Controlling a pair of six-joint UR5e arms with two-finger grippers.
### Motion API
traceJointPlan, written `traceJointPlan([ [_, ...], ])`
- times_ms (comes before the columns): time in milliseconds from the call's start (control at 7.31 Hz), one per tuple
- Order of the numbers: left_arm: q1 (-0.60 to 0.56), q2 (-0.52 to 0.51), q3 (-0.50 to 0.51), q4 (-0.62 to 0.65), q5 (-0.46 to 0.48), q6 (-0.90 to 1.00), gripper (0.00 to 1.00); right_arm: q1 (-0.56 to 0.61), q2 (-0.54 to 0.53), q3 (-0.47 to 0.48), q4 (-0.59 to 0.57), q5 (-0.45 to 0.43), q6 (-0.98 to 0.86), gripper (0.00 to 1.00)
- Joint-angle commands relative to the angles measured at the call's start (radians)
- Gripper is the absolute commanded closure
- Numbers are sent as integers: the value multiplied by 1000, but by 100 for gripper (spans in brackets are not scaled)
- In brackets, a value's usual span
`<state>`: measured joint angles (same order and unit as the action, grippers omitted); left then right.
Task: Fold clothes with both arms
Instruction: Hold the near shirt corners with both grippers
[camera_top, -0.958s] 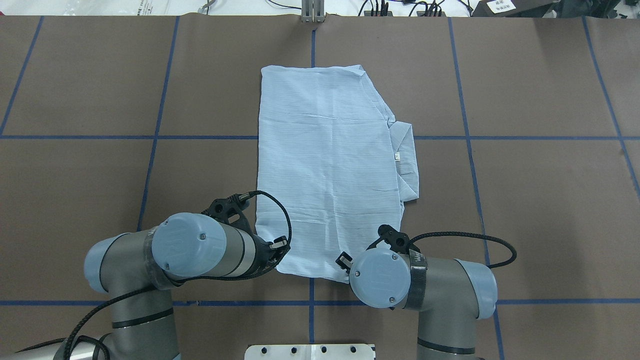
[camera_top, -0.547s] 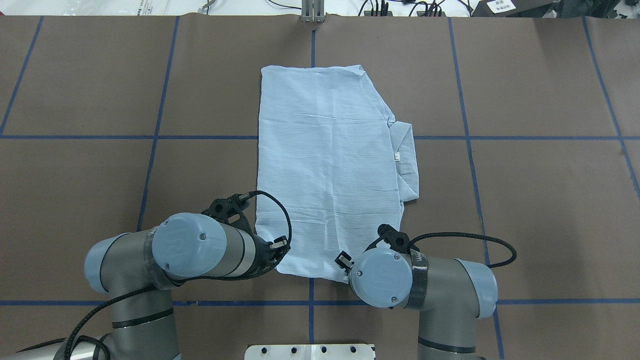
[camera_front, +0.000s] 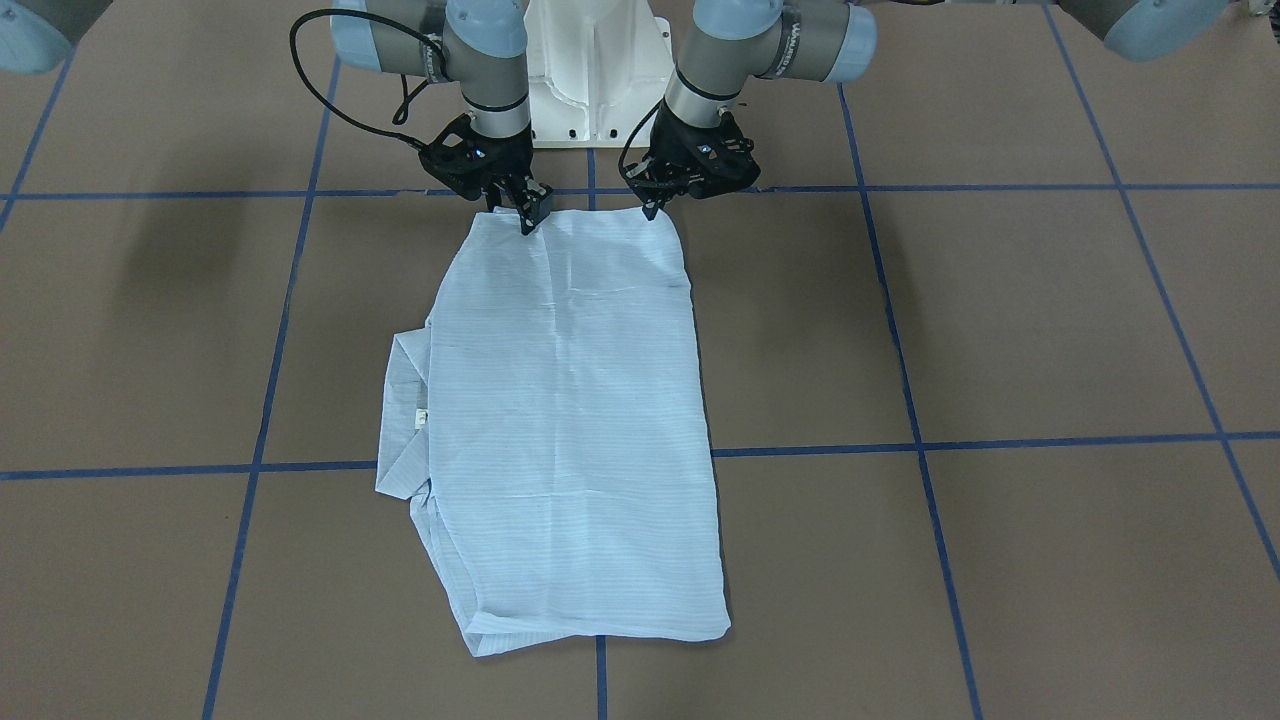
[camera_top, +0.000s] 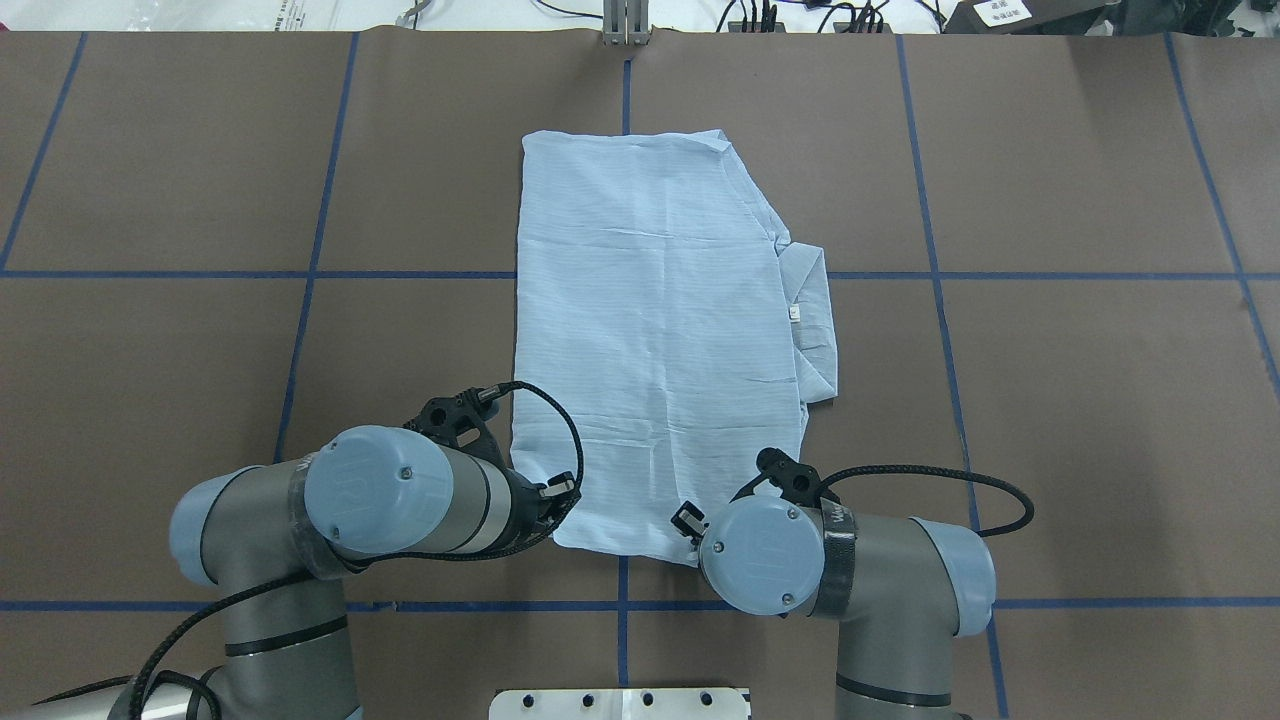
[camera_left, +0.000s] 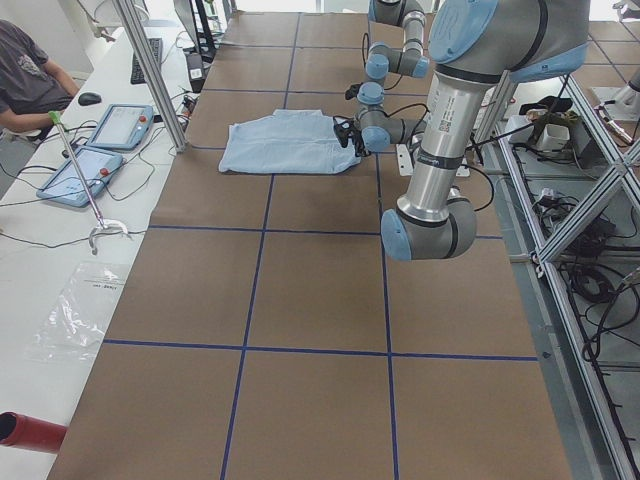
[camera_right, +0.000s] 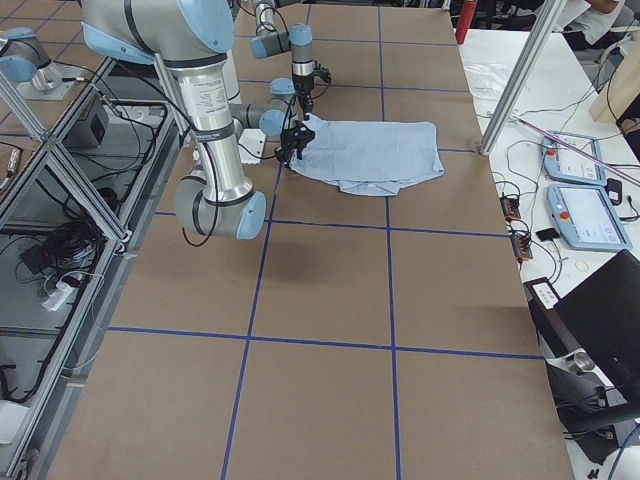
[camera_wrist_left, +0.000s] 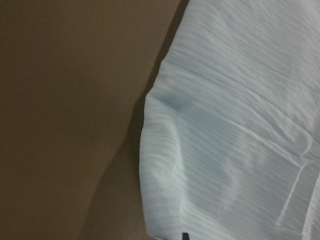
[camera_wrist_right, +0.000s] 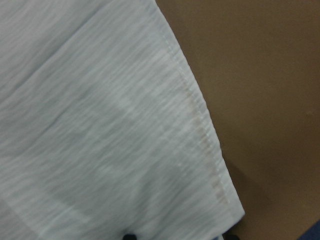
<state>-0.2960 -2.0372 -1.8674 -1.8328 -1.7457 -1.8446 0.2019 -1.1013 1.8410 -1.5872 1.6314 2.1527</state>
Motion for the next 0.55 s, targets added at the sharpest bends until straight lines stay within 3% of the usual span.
traceJointPlan([
  [0,0,0,7,-2,0,2,100,8,0,4,0,-4,1,91],
  [411,0,0,22,-6,0,4,100,19,1,7,0,-4,0,92],
])
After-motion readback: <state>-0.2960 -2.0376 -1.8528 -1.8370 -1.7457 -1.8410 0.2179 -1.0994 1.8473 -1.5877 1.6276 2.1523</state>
